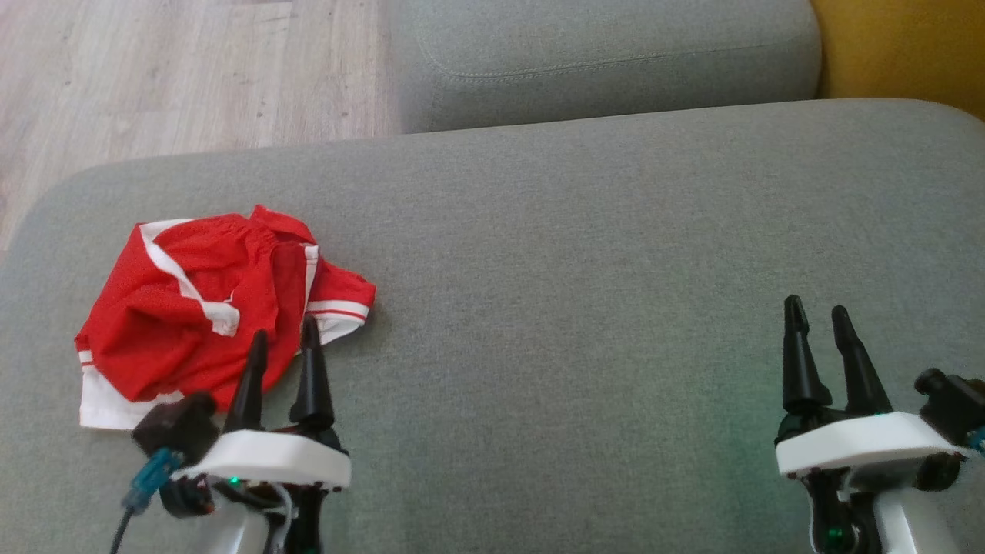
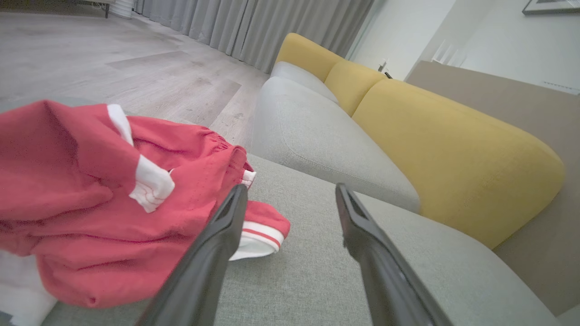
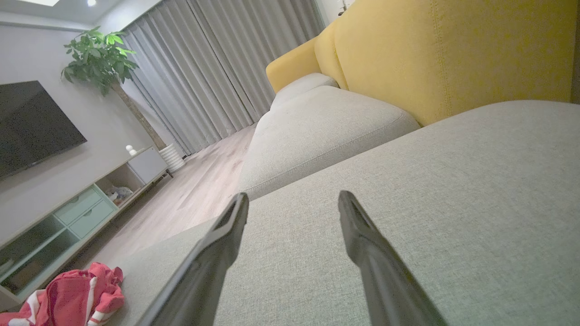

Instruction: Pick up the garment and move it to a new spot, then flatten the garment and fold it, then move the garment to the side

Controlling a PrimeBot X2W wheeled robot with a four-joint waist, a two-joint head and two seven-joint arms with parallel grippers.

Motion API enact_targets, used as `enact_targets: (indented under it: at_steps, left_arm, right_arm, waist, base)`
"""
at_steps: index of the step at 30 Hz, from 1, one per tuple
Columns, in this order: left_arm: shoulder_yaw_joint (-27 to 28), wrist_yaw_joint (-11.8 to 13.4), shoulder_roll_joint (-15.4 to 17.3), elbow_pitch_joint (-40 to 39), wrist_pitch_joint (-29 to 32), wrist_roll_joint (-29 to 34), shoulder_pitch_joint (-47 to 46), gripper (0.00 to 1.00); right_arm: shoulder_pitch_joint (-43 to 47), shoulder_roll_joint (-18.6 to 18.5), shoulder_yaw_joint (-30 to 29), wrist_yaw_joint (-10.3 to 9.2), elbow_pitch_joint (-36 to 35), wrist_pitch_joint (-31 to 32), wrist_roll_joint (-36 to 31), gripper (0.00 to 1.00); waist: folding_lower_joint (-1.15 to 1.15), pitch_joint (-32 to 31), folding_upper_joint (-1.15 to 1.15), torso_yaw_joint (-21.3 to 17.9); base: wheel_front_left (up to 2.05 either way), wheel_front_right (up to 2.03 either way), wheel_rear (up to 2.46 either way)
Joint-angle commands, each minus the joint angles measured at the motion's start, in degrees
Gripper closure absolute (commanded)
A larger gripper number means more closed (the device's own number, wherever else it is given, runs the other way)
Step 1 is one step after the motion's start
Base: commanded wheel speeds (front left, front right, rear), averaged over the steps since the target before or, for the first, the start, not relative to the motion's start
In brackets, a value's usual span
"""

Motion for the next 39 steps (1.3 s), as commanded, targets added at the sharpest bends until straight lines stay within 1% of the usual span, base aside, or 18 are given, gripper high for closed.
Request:
enact_targets:
  at_steps: [1,9,14,19,20,28,30,34,36,39]
  left_arm:
    - [0.81,0.31,0.98,-1.84,-0.58,1.23,-2.99,0.0]
    - [-4.25,2.66,2.96,-1.81,-1.93,6.75,-4.55,0.0]
    - [-7.69,4.9,4.7,-1.24,-2.93,11.61,-5.74,0.0]
    - [-10.7,6.98,5.62,-0.56,-3.77,15.37,-6.93,0.0]
    - [-10.7,6.98,5.62,-0.56,-3.77,15.37,-6.93,0.0]
    - [-16.08,9.51,6.97,0.39,-5.12,21.01,-8.91,0.0]
    - [-16.4,10.16,6.95,0.27,-5.45,21.06,-8.98,0.0]
    - [-15.62,10.42,6.88,-0.72,-6.12,19.86,-8.33,0.0]
    - [-14.25,9.94,6.27,-1.34,-6.45,18.45,-7.55,0.0]
    - [-11.03,8.34,4.46,-2.37,-6.96,15.93,-6.04,0.0]
  right_arm:
    - [-2.53,-0.39,0.97,-0.02,-2.38,-0.65,-1.37,0.0]
    - [-2.46,-0.42,1.86,-0.03,-2.04,-2.0,-8.29,0.0]
    - [-2.61,-0.44,2.49,-0.03,-2.58,-3.02,-13.71,0.0]
    - [-2.71,-0.46,2.76,-0.03,-3.16,-3.86,-18.71,0.0]
    - [-2.71,-0.46,2.76,-0.03,-3.16,-3.86,-18.71,0.0]
    - [-3.07,-0.49,3.84,-0.03,-3.42,-5.22,-26.12,0.0]
    - [-2.94,-0.5,4.67,-0.03,-2.98,-5.56,-26.19,0.0]
    - [-2.75,-0.52,4.98,-0.04,-3.2,-6.23,-27.2,0.0]
    - [-2.46,-0.52,4.73,-0.04,-3.33,-6.56,-27.49,0.0]
    - [-1.94,-0.53,3.86,-0.04,-2.97,-7.07,-24.01,0.0]
  waist:
    - [0.0,-0.01,0.0,0.0]
    - [0.0,-0.2,0.0,-0.07]
    - [0.0,-0.24,0.0,-0.24]
    - [0.0,-0.2,0.0,-0.25]
    - [0.0,-0.2,0.0,-0.25]
    - [0.0,-0.09,0.0,0.04]
    - [0.0,-0.14,0.0,0.17]
    - [0.0,-0.17,0.0,0.44]
    - [0.0,-0.19,0.0,0.53]
    - [0.0,-0.27,0.0,0.6]
  base:
    - [0.0,0.0,0.0]
    - [0.0,0.0,0.0]
    - [0.0,0.0,0.0]
    - [0.0,0.0,0.0]
    - [0.0,0.0,0.0]
    - [0.0,0.0,0.0]
    - [0.0,0.0,0.0]
    - [0.0,0.0,0.0]
    - [0.0,0.0,0.0]
    - [0.0,0.0,0.0]
